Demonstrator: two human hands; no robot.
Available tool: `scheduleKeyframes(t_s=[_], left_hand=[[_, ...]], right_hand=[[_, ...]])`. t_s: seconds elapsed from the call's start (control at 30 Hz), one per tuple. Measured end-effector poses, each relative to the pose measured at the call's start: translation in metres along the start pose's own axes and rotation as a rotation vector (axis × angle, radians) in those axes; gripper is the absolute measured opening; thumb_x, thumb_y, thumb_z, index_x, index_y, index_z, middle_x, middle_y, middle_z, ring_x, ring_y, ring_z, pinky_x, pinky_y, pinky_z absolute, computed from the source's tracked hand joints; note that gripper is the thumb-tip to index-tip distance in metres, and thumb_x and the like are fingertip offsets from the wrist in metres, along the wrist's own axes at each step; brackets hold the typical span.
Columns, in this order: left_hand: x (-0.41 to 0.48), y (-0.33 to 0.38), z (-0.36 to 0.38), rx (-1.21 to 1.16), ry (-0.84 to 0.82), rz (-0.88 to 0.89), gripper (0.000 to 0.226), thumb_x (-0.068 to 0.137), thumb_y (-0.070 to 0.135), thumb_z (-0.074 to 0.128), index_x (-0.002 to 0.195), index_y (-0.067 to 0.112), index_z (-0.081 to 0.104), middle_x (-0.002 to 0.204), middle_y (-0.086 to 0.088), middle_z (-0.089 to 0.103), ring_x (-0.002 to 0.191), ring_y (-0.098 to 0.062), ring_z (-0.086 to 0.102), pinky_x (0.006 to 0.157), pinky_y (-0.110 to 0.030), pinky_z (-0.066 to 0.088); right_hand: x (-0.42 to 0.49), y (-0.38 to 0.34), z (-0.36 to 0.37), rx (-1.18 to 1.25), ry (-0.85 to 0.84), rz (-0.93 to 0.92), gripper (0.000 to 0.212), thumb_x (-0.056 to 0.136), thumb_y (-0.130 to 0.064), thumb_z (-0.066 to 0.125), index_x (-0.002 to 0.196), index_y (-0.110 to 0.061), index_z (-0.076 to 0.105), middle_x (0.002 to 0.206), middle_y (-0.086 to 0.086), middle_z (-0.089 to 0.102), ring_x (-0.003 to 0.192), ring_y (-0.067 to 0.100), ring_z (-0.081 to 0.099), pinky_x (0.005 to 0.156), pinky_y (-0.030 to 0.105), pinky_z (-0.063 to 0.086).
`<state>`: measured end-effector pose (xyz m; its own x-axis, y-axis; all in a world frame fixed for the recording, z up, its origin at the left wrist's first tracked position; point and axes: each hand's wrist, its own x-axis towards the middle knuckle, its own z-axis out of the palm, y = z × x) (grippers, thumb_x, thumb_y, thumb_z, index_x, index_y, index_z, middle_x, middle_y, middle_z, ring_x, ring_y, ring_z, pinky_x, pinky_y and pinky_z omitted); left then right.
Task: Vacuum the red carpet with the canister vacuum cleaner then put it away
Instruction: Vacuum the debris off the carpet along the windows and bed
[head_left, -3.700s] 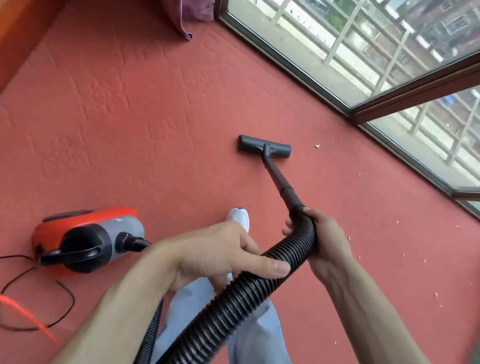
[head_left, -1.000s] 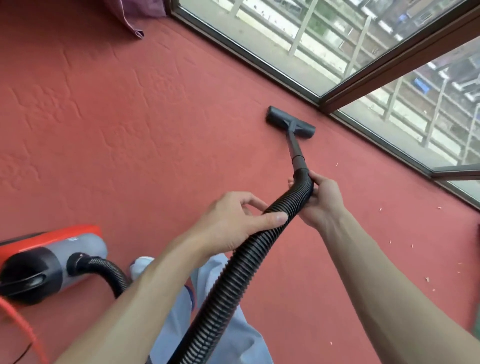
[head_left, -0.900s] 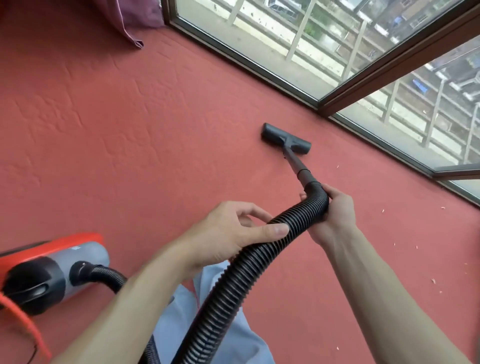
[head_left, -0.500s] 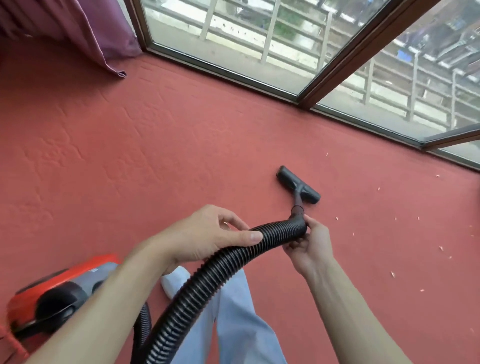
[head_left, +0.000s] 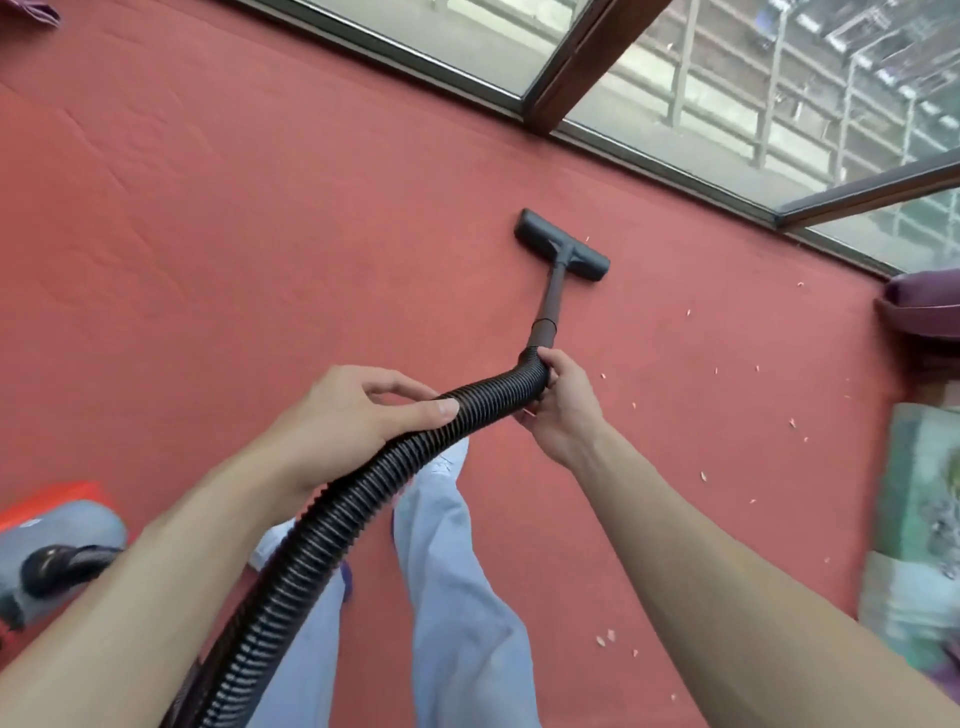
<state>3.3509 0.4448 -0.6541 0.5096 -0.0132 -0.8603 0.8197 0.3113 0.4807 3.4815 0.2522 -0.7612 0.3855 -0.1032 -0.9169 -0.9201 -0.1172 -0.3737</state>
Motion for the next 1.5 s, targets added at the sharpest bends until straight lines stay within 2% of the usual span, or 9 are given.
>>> scheduleKeyframes(t_s=[0.13, 0.33, 0.43, 0.57, 0.73, 1.13, 1.27, 1.4, 1.5], left_hand=[[0.025, 0.021, 0.020, -0.060, 0.060, 0.010, 0.028, 0.071, 0.041, 0.087, 0.092, 0.023, 0.079, 0.076, -0.012, 0.072, 0.053, -0.021, 0.058, 0.054, -0.035, 0.053], [0.058, 0.043, 0.060, -0.043, 0.101, 0.043, 0.030, 0.075, 0.052, 0.081, 0.088, 0.026, 0.080, 0.064, 0.005, 0.068, 0.048, -0.011, 0.056, 0.054, -0.026, 0.045], [0.061, 0.048, 0.074, -0.007, 0.017, 0.032, 0.033, 0.076, 0.054, 0.079, 0.085, 0.023, 0.080, 0.057, 0.007, 0.060, 0.049, -0.011, 0.053, 0.052, -0.023, 0.042], [0.052, 0.058, 0.069, 0.158, -0.247, 0.080, 0.030, 0.075, 0.050, 0.081, 0.084, 0.021, 0.080, 0.070, 0.001, 0.068, 0.067, -0.007, 0.061, 0.070, -0.024, 0.048], [0.043, 0.068, 0.050, 0.291, -0.549, -0.015, 0.025, 0.078, 0.035, 0.082, 0.093, 0.015, 0.081, 0.078, 0.001, 0.069, 0.076, -0.010, 0.067, 0.079, -0.032, 0.053], [0.057, 0.010, 0.093, -0.018, -0.055, -0.088, 0.029, 0.080, 0.048, 0.079, 0.086, 0.019, 0.079, 0.079, -0.005, 0.065, 0.071, -0.020, 0.067, 0.075, -0.037, 0.056], [0.046, 0.013, 0.088, 0.018, -0.121, -0.040, 0.025, 0.075, 0.046, 0.082, 0.092, 0.027, 0.081, 0.090, -0.011, 0.075, 0.077, -0.022, 0.070, 0.084, -0.046, 0.059], [0.019, 0.022, 0.074, 0.123, -0.306, -0.027, 0.031, 0.074, 0.041, 0.083, 0.099, 0.022, 0.081, 0.101, -0.019, 0.075, 0.076, -0.024, 0.069, 0.085, -0.048, 0.059], [-0.006, 0.024, 0.053, 0.178, -0.459, -0.057, 0.038, 0.076, 0.038, 0.081, 0.104, 0.013, 0.079, 0.090, -0.020, 0.072, 0.069, -0.022, 0.067, 0.069, -0.036, 0.060]], right_hand=[[0.027, -0.037, -0.004, 0.089, 0.010, -0.052, 0.033, 0.086, -0.028, 0.058, 0.114, -0.013, 0.057, 0.098, 0.009, 0.060, 0.072, 0.020, 0.060, 0.059, 0.026, 0.050], [0.052, -0.103, -0.003, 0.192, -0.032, -0.101, 0.027, 0.089, -0.029, 0.054, 0.109, -0.010, 0.055, 0.092, 0.011, 0.064, 0.073, 0.022, 0.058, 0.077, 0.033, 0.049], [0.049, -0.113, -0.009, 0.284, -0.015, -0.139, 0.028, 0.089, -0.027, 0.054, 0.110, -0.008, 0.054, 0.077, 0.010, 0.065, 0.063, 0.020, 0.056, 0.061, 0.027, 0.049], [0.014, -0.106, -0.033, 0.342, -0.001, -0.123, 0.029, 0.087, -0.027, 0.051, 0.107, -0.007, 0.053, 0.069, 0.007, 0.059, 0.053, 0.016, 0.051, 0.047, 0.023, 0.045], [-0.017, -0.077, -0.053, 0.321, -0.051, -0.051, 0.035, 0.086, -0.032, 0.058, 0.116, -0.014, 0.058, 0.078, 0.006, 0.060, 0.063, 0.015, 0.055, 0.055, 0.027, 0.046], [0.050, -0.082, -0.020, 0.225, 0.045, -0.111, 0.026, 0.091, -0.023, 0.054, 0.110, -0.006, 0.057, 0.077, 0.013, 0.069, 0.060, 0.020, 0.059, 0.057, 0.027, 0.050], [0.027, -0.073, -0.033, 0.412, 0.117, -0.196, 0.024, 0.092, -0.017, 0.052, 0.109, 0.000, 0.056, 0.071, 0.016, 0.063, 0.050, 0.019, 0.054, 0.042, 0.021, 0.045], [-0.022, -0.050, -0.050, 0.509, 0.108, -0.189, 0.025, 0.092, -0.017, 0.050, 0.112, -0.003, 0.054, 0.071, 0.015, 0.061, 0.051, 0.018, 0.054, 0.043, 0.021, 0.046], [-0.071, -0.029, -0.057, 0.530, 0.095, -0.156, 0.024, 0.090, -0.017, 0.052, 0.109, -0.003, 0.056, 0.072, 0.012, 0.061, 0.056, 0.018, 0.056, 0.048, 0.022, 0.049]])
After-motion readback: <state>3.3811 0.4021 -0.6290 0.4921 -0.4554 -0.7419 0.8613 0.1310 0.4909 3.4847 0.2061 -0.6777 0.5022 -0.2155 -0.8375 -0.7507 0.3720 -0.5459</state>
